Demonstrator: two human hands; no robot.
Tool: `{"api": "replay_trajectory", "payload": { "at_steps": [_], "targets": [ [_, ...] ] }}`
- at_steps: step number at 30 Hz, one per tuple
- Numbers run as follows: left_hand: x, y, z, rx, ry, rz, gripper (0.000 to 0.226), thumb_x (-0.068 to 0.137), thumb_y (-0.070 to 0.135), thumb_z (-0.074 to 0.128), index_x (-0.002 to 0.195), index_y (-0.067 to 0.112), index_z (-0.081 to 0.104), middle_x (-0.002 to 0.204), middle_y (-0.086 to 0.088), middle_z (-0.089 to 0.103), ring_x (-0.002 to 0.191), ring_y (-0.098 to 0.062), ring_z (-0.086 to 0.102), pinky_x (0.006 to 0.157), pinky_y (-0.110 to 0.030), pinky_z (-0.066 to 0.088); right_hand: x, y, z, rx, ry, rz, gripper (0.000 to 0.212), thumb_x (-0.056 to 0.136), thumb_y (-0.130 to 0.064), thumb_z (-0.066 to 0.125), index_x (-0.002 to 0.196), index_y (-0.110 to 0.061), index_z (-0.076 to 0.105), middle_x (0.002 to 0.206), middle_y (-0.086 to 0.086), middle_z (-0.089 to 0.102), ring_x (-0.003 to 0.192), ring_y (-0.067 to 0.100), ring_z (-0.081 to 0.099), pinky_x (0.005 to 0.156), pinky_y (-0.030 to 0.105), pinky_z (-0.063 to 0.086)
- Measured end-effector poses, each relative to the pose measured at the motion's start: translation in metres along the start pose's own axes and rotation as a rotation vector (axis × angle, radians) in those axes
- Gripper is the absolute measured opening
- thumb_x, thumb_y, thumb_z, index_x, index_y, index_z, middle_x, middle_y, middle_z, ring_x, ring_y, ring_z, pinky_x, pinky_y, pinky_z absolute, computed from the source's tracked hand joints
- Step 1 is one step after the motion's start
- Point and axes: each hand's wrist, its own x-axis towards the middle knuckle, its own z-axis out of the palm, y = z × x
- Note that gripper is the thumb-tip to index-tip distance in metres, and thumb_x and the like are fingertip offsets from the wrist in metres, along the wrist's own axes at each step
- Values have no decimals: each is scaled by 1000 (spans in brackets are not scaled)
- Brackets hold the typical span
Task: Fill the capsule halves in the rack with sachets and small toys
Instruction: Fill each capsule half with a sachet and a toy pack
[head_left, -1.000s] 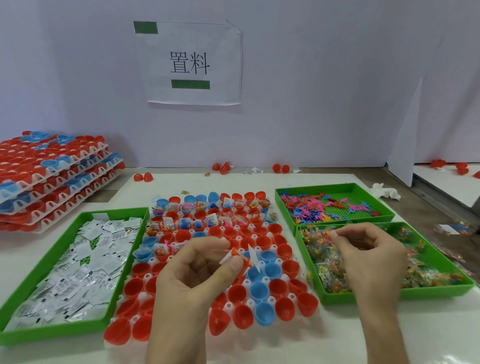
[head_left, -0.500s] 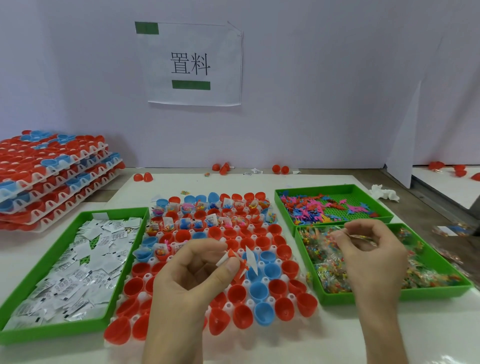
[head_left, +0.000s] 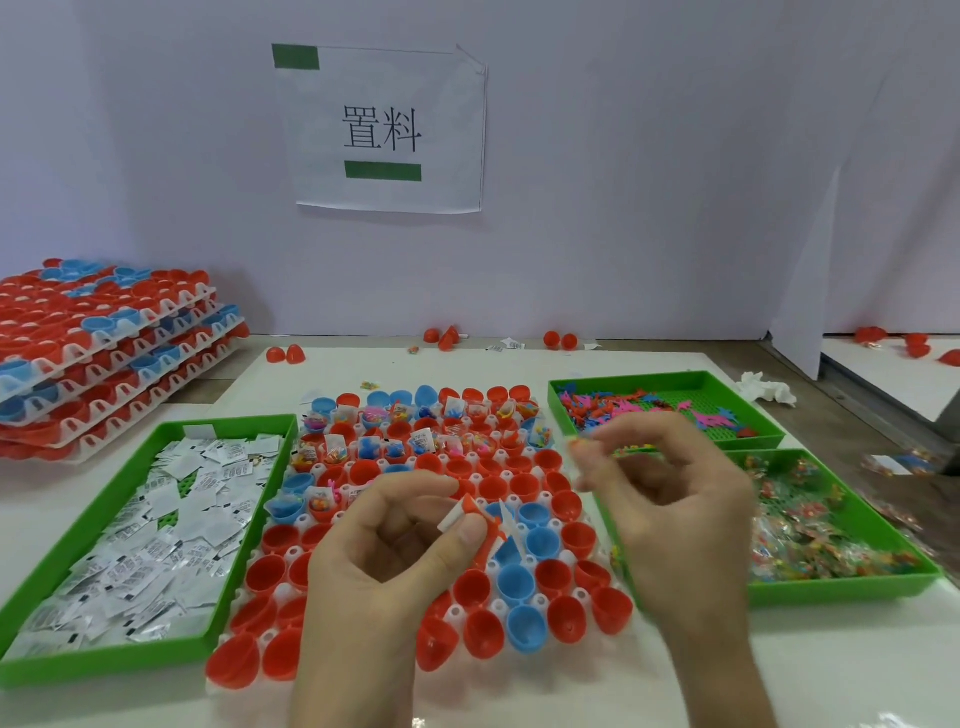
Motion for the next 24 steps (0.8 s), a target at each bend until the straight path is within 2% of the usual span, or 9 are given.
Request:
{"api": "replay_trajectory", "payload": {
  "at_steps": [3, 7, 10, 13, 18, 21, 24],
  "targets": [
    [-2, 2, 3, 22, -18, 47, 64, 29, 54, 94, 83, 25, 75, 72, -5, 71, 69, -17, 69, 63, -20, 56, -10, -13, 19, 128, -267, 77, 27, 82, -10, 80, 94, -34, 75, 81, -3, 72, 71, 19, 74, 65, 25, 60],
    [-2, 3, 2, 15, -22, 100, 60, 36, 56, 94, 84, 26, 76, 77, -8, 74, 72, -19, 73, 63, -21, 56, -15, -17, 31, 143, -457, 128, 19, 85, -9, 71, 96, -23, 78, 91, -6, 75, 90, 18, 73, 77, 26, 59],
    [-1, 1, -1, 58, 38, 113, 43, 43, 36, 96, 81, 30, 75, 77, -7, 74, 70, -19, 72, 60, -20, 56, -17, -18, 34, 156, -472, 175, 25, 90, -2, 68, 94, -24, 79, 91, -8, 77, 92, 12, 72, 80, 23, 57],
    [-1, 0, -3, 135, 109, 148, 30, 52, 33, 83, 80, 33, 75, 76, -6, 73, 67, -19, 70, 58, -20, 56, -14, -20, 33, 201, -487, 232, 29, 93, -2, 65, 92, -28, 79, 91, -8, 78, 93, 9, 72, 80, 18, 55],
    [-1, 0, -8, 201, 145, 175, 28, 53, 34, 80, 81, 33, 74, 72, -7, 69, 61, -15, 65, 55, -21, 55, -12, -23, 29, 248, -602, 323, 17, 89, -36, 63, 97, -33, 78, 97, -10, 77, 97, 8, 72, 79, 17, 56],
    [-1, -2, -12, 226, 133, 174, 30, 54, 36, 82, 83, 33, 73, 72, -6, 68, 64, -18, 66, 56, -23, 56, -13, -23, 29, 255, -643, 321, 19, 82, -28, 77, 100, -34, 78, 97, -7, 78, 94, 12, 74, 79, 19, 57],
    [0, -3, -16, 211, 129, 156, 42, 49, 38, 96, 83, 32, 74, 66, 0, 64, 63, -13, 65, 56, -23, 56, -14, -20, 28, 270, -667, 306, 29, 81, -16, 82, 105, -30, 77, 101, -4, 78, 98, 14, 74, 81, 20, 57]
  ]
}}
